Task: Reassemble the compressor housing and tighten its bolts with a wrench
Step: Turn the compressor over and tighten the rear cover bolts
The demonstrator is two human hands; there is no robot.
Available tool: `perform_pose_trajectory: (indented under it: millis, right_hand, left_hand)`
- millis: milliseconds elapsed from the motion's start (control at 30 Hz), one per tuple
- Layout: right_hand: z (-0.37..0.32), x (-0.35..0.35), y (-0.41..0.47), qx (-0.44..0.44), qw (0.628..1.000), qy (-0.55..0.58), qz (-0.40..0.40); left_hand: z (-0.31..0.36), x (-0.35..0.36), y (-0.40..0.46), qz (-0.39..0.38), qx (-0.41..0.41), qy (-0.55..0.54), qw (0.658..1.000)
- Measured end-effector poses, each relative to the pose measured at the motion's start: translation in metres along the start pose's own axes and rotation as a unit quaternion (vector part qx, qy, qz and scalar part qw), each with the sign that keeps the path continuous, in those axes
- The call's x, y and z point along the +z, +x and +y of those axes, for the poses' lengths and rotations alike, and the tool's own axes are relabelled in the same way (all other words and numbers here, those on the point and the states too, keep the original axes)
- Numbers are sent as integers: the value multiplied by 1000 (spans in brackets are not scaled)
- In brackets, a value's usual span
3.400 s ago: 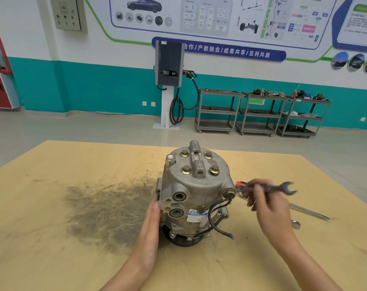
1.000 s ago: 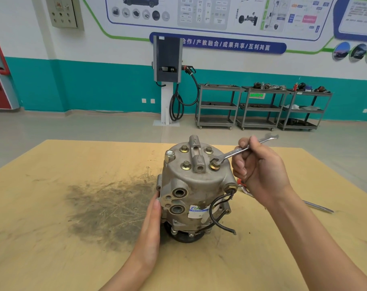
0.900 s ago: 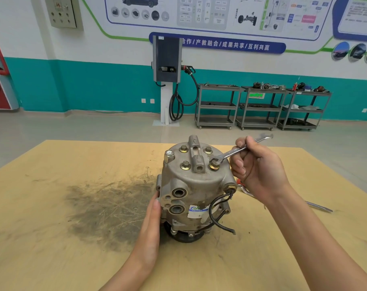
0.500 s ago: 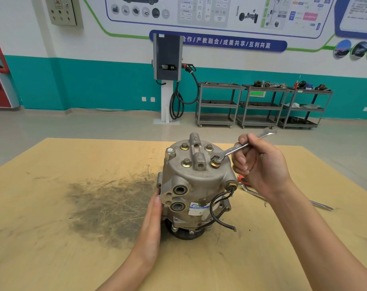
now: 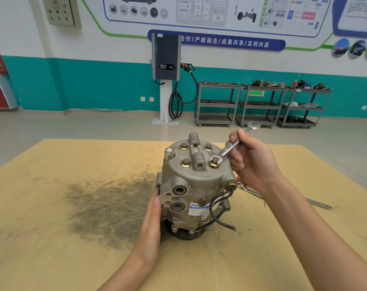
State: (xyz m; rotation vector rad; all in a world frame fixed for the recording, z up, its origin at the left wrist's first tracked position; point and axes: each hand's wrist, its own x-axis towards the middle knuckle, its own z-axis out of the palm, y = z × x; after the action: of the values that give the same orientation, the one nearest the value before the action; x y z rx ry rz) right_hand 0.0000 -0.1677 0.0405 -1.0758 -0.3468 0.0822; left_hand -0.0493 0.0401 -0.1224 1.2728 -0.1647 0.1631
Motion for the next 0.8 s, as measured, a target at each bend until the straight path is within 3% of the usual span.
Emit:
perform_pose_trajectory:
  millis: [100, 267, 400, 500, 700, 800]
  right_hand:
    - [19, -2, -18, -130, 990, -9, 56]
    - [43, 6, -54, -317, 931, -116, 139]
    - [53, 17, -76, -408, 881, -203, 128]
    - [50, 25, -82, -435, 869, -220, 87]
    - [23, 30, -75, -421, 874, -191, 146]
    - [10, 22, -68, -379, 895, -180, 153]
  left_hand:
    - [1, 1, 0, -2, 3, 4, 1000]
    - [2, 1, -1, -6, 4, 7, 1000]
    - [1, 0, 0, -7, 0, 9, 1000]
    - [0, 0, 0, -3, 1, 4, 1000]
    - [0, 0, 1, -8, -4, -16, 1000]
    - [-1, -1, 1, -6, -6, -14, 1000]
